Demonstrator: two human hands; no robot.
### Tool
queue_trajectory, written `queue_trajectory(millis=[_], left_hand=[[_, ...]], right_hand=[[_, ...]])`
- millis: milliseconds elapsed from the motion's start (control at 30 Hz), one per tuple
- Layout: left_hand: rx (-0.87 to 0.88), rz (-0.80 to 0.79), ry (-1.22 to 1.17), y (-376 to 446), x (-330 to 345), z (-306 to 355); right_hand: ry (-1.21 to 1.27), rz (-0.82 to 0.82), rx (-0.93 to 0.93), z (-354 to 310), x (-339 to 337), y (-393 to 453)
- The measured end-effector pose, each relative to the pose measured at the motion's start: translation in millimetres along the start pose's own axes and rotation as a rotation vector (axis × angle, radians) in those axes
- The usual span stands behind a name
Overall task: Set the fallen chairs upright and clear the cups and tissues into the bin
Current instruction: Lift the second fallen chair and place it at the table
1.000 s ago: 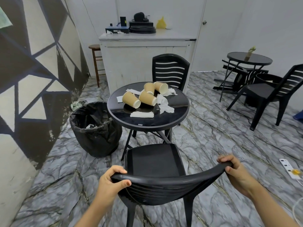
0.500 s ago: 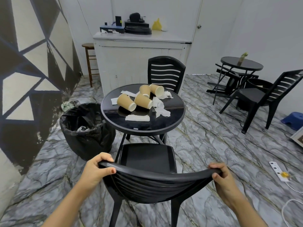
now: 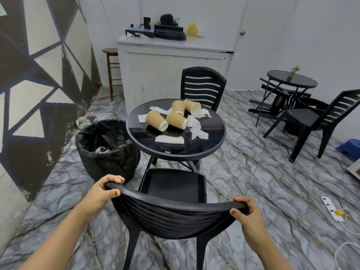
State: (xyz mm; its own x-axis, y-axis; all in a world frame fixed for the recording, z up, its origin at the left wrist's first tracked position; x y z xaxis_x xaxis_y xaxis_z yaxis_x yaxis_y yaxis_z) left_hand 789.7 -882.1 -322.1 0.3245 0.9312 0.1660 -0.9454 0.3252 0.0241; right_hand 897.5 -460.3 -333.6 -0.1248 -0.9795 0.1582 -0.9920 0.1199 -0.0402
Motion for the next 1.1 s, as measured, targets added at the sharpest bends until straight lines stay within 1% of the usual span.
queue_trajectory(millis=[200, 433, 567, 667, 900, 1100], left_hand=[[-0.012, 0.059, -0.029, -7, -4, -8], [-0.016, 0.115, -0.061, -24, -8, -10], [-0.080, 0.078, -0.052, -31, -7, -10], [-0.106, 0.062, -0.061, -28, -2, -6], [-0.111, 0.048, -0.082, -11, -3, -2], [-0.104, 0.047, -0.099, -5, -7, -9]], right_hand=[[-0.015, -0.056, 0.072, -2, 3, -1], [-0.050, -0.069, 0.069, 0, 10, -7], [-0.040, -0.063, 0.033, 1, 13, -12], [0.014, -0.045, 0.034, 1, 12, -12], [0.036, -0.005, 0.026, 0, 16, -15], [-0.012, -0.039, 0.068, -1, 15, -7]])
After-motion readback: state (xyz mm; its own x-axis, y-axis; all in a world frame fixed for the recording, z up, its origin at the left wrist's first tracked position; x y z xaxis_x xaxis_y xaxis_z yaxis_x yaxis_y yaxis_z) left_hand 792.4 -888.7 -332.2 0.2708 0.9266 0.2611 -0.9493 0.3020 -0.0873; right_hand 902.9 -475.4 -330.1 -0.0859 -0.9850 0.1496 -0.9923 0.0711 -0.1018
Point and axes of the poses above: each hand's wrist, its own y-axis towards the middle knuckle, its own x-axis out of the palm, z = x × y, the point moved 9 cm from there along y, towards the middle knuckle, and after that the axes turned 10 degrees about -z, right-handed, at the moved point
